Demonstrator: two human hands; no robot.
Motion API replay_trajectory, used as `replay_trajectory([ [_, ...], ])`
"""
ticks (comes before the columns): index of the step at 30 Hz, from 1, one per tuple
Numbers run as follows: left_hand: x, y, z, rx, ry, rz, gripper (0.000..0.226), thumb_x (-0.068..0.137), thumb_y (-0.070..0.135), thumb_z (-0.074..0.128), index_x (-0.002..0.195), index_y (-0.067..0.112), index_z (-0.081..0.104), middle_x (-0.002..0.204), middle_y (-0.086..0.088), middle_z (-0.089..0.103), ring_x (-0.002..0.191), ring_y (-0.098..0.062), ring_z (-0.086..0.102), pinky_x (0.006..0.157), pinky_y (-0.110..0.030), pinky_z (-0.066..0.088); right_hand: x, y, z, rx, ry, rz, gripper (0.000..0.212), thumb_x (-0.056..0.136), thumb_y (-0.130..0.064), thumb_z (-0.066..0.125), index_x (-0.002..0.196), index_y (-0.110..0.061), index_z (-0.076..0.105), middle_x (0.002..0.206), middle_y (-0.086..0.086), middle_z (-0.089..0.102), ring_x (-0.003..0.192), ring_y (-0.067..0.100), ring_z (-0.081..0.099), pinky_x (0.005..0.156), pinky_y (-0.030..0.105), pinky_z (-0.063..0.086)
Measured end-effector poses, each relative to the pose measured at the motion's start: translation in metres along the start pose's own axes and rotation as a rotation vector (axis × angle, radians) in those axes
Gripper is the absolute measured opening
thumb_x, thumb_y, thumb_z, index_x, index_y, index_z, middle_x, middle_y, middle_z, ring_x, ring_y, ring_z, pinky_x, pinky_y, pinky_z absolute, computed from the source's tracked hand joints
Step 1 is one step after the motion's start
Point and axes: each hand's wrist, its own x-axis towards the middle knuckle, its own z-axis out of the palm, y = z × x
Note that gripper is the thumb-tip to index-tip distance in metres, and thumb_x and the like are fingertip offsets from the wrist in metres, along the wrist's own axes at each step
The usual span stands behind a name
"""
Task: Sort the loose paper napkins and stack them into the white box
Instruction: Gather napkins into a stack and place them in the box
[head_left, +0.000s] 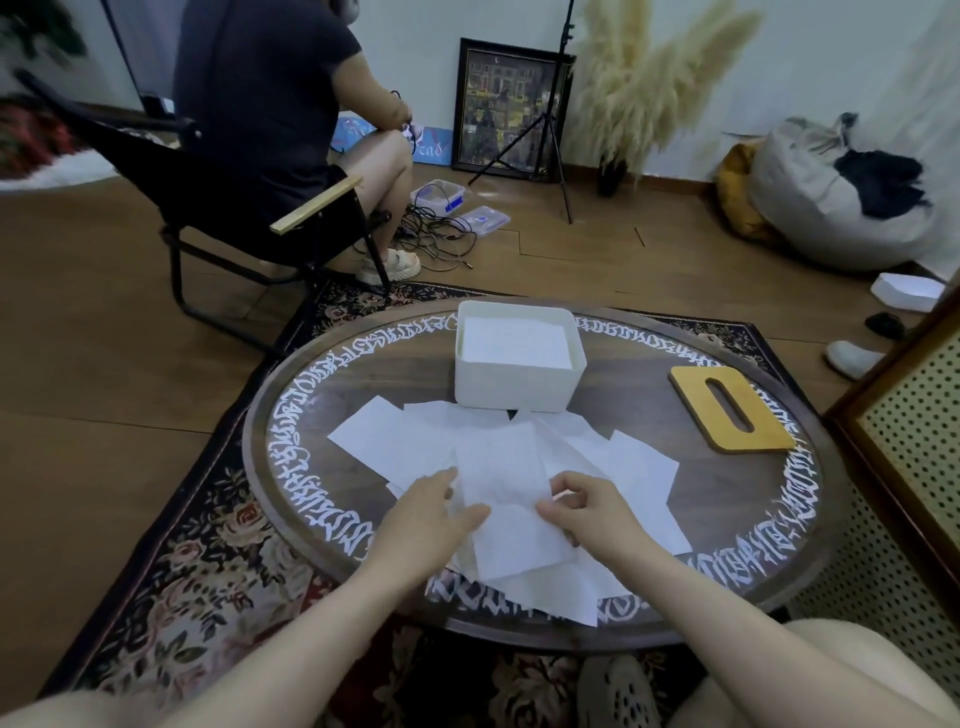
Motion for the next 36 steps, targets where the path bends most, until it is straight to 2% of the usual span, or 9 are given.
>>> replay_trajectory([
  [4,0.006,0.004,0.005,-0.529,-0.052,-0.166,0.021,0.091,0.019,0.064,0.110,0.011,0.064,0.106,-0.007,0.069,0.095,-0.022,0.066,0.080,-0.039,0.056,-0.009,-0.004,0.002,0.062,-0.092,0.013,0.016,0.091,-0.006,0.062,0.076,-0.009,0.055,0.043,-0.009,0.049,0.039,0.005,0.039,0.043,0.013,0.030],
  [6,0.007,0.007,0.008,-0.604,-0.024,-0.187,0.007,0.091,0.011,0.063,0.095,0.012,0.067,0.105,-0.009,0.070,0.095,-0.025,0.066,0.086,-0.044,0.055,-0.010,-0.004,0.003,0.071,-0.120,0.016,0.016,0.090,-0.007,0.063,0.076,-0.010,0.056,0.043,-0.009,0.048,0.039,0.005,0.039,0.042,0.012,0.031],
  [12,0.009,0.007,0.011,-0.663,0.076,-0.218,0.012,0.091,0.006,0.061,0.087,0.014,0.068,0.100,-0.010,0.071,0.095,-0.031,0.066,0.086,-0.053,0.053,-0.004,-0.004,0.005,-0.002,-0.136,-0.001,0.015,0.087,-0.010,0.067,0.075,-0.013,0.059,0.048,-0.008,0.054,0.047,0.010,0.044,0.049,0.017,0.035],
  [16,0.008,0.008,0.005,-0.717,0.140,-0.225,0.014,0.090,0.005,0.061,0.082,0.014,0.068,0.095,-0.007,0.071,0.094,-0.031,0.066,0.088,-0.053,0.052,0.015,0.001,-0.009,-0.452,0.108,-0.178,0.006,0.086,-0.023,0.067,0.091,-0.025,0.063,0.088,-0.009,0.063,0.073,0.006,0.051,0.067,0.023,0.040],
  [20,0.008,0.005,-0.003,-0.727,0.161,-0.237,0.014,0.091,0.005,0.060,0.082,0.014,0.067,0.098,-0.009,0.071,0.094,-0.031,0.066,0.087,-0.049,0.053,0.036,0.003,-0.032,-0.843,0.306,-0.329,0.033,0.088,-0.030,0.066,0.118,-0.022,0.058,0.115,-0.004,0.055,0.110,0.018,0.045,0.089,0.031,0.038],
  [23,0.006,0.003,-0.007,-0.728,0.175,-0.231,0.015,0.092,0.005,0.059,0.082,0.014,0.066,0.096,-0.008,0.070,0.093,-0.031,0.065,0.082,-0.045,0.053,0.047,0.007,-0.039,-0.989,0.346,-0.279,0.043,0.089,-0.036,0.063,0.128,-0.023,0.051,0.124,-0.003,0.050,0.118,0.020,0.040,0.092,0.031,0.034],
  [27,0.006,0.002,-0.010,-0.743,0.186,-0.232,0.016,0.092,0.005,0.059,0.081,0.015,0.066,0.094,-0.007,0.070,0.092,-0.031,0.065,0.079,-0.042,0.053,0.054,0.015,-0.042,-0.970,0.345,-0.202,0.040,0.090,-0.037,0.060,0.126,-0.020,0.054,0.123,-0.003,0.054,0.118,0.020,0.044,0.092,0.031,0.036],
  [32,0.008,0.005,-0.011,-0.765,0.194,-0.222,0.017,0.092,0.005,0.058,0.082,0.014,0.066,0.095,-0.008,0.070,0.090,-0.030,0.065,0.069,-0.036,0.051,0.052,0.018,-0.044,-0.897,0.367,-0.178,0.015,0.089,-0.026,0.059,0.095,-0.016,0.069,0.095,-0.003,0.067,0.102,0.021,0.051,0.079,0.032,0.042],
  [36,0.009,0.004,-0.012,-0.778,0.192,-0.225,0.016,0.092,0.005,0.058,0.083,0.013,0.067,0.098,-0.009,0.070,0.094,-0.031,0.065,0.079,-0.041,0.052,0.044,0.011,-0.045,-0.743,0.419,-0.202,0.012,0.091,-0.023,0.058,0.090,-0.016,0.068,0.088,-0.004,0.065,0.090,0.018,0.054,0.065,0.029,0.037],
])
